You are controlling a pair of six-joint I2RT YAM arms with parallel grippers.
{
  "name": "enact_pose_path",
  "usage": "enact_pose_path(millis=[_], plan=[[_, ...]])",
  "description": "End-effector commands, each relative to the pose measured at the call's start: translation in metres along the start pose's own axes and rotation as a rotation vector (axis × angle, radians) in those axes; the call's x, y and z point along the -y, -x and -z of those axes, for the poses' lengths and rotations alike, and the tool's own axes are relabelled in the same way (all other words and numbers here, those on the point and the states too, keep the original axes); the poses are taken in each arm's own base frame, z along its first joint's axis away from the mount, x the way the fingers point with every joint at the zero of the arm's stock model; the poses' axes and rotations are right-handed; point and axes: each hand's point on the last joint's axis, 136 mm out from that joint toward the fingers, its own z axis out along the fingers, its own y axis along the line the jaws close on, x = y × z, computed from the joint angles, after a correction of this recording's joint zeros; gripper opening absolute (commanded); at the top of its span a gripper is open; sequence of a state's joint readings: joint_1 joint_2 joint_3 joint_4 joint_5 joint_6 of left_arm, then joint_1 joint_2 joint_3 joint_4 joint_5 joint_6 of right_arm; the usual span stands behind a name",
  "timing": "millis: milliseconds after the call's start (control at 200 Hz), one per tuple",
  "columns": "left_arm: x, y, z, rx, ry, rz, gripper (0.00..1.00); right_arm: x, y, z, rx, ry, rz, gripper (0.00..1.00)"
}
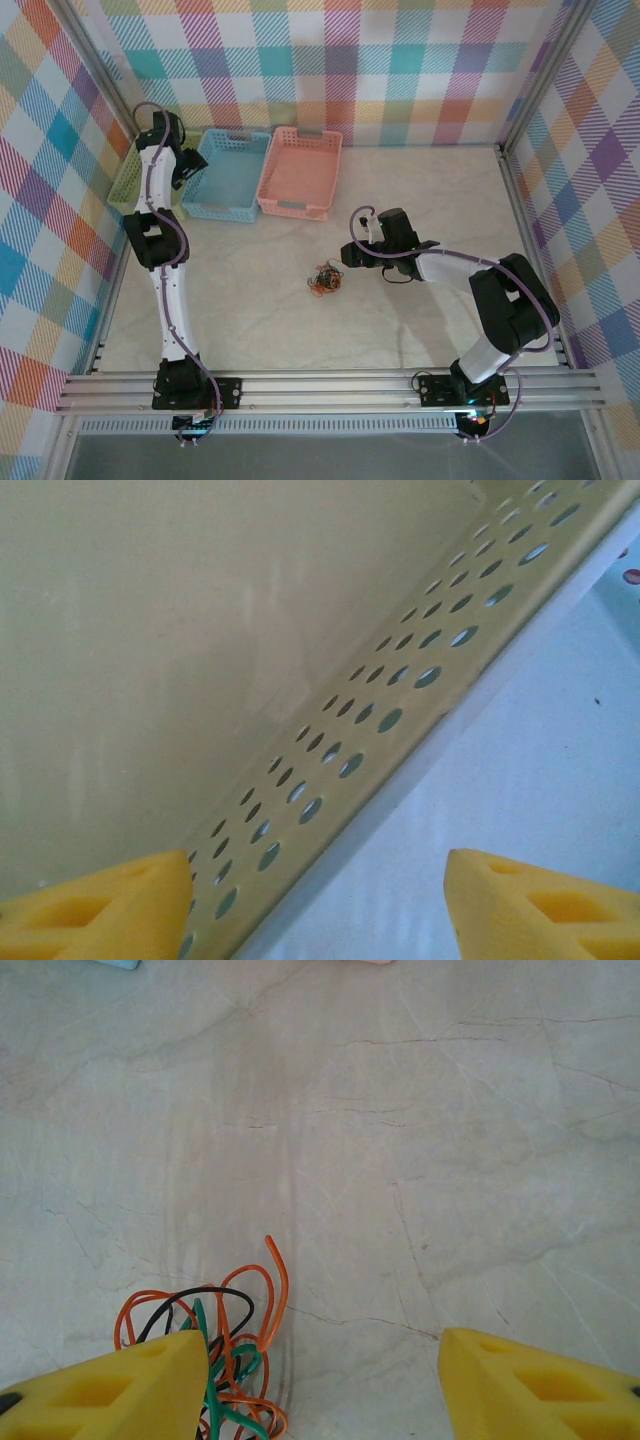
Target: Untangle the cables
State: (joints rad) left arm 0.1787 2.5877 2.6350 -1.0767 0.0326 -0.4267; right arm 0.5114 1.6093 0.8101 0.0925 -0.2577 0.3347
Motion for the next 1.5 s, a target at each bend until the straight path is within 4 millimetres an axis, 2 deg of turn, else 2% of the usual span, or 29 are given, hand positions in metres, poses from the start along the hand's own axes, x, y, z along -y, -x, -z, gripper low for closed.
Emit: enact_pose_path(millis=[0, 185, 400, 630, 835, 915, 1130, 1495], plan=[[-0.01, -0.012, -0.004, -0.073, 0.005, 0.043, 0.68, -0.003, 0.005, -0.004, -0.003, -0.001, 0.006, 0.64], [-0.006, -0.026, -0.008, -0.128, -0.014, 0.046, 0.67, -0.003, 0.005, -0.005, -0.007, -0.004, 0.007, 0.64], [0.021, -0.046, -0.004, -0.139, -0.021, -0.019, 0.62, -0.003, 0.004, -0.005, -0.01, -0.007, 0.009, 0.64], [0.035, -0.073, -0.011, -0.182, -0.011, -0.07, 0.53, -0.003, 0.004, -0.006, -0.013, -0.011, 0.012, 0.64], [0.068, -0.099, -0.008, -0.177, -0.047, -0.174, 0.4, -0.003, 0.005, -0.005, -0.01, -0.014, 0.015, 0.64], [0.085, -0.109, -0.005, -0.178, -0.079, -0.222, 0.32, -0.003, 0.004, -0.005, -0.011, -0.014, 0.016, 0.64], [0.118, -0.141, -0.004, -0.191, -0.117, -0.316, 0.25, -0.003, 0.004, -0.006, -0.014, -0.017, 0.016, 0.64], [0.144, -0.188, -0.003, -0.238, -0.135, -0.499, 0.16, -0.003, 0.004, -0.006, -0.016, -0.019, 0.016, 0.64]])
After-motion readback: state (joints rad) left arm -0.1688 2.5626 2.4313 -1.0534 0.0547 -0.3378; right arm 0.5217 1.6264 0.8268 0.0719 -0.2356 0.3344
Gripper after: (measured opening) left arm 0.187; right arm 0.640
